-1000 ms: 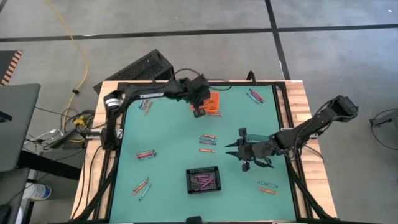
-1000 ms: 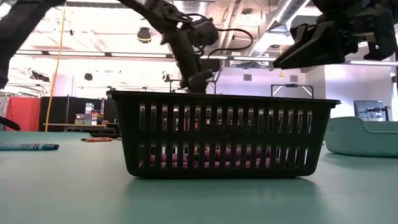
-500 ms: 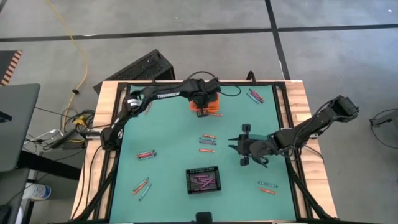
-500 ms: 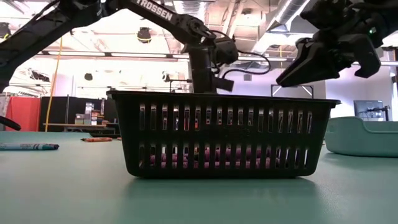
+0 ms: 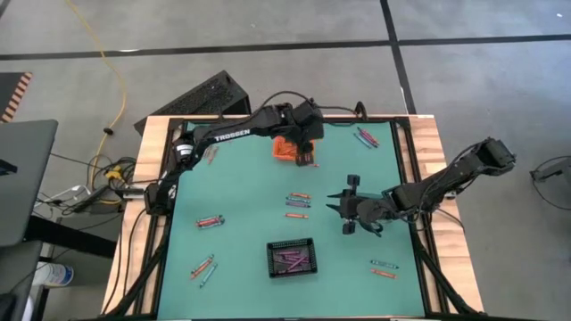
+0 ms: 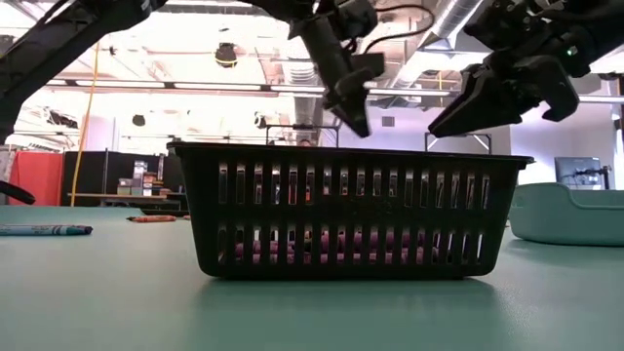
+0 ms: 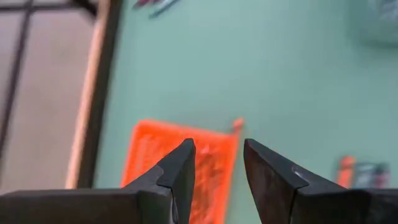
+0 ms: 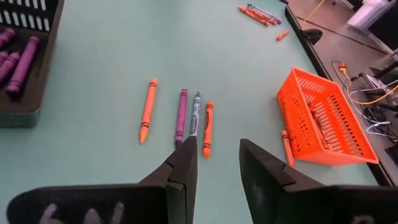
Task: Sort crayons
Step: Put the orange crayon into the orange bin
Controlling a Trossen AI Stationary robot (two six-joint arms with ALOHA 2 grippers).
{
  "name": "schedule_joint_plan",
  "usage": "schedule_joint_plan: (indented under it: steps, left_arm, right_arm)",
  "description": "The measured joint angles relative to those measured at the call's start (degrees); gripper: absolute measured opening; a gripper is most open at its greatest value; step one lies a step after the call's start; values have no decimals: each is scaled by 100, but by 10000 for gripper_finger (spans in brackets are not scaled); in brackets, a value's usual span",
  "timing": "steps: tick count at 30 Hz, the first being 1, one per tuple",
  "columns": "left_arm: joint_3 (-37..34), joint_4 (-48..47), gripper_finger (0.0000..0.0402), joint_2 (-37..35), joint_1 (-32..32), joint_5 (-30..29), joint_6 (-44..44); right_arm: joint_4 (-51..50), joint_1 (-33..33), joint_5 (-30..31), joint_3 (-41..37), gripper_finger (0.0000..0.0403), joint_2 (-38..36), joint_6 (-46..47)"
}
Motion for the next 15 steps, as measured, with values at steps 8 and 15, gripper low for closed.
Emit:
schedule_joint_plan:
  steps: [8, 15]
  left_arm:
    - [-463, 1227, 126, 58, -285, 210, 641]
    - [-494, 1315, 126, 325, -128, 759, 845]
  right_arm:
    - [-315, 283, -30, 0, 118, 0, 195]
    - [-620, 655, -15, 0, 118, -29, 238]
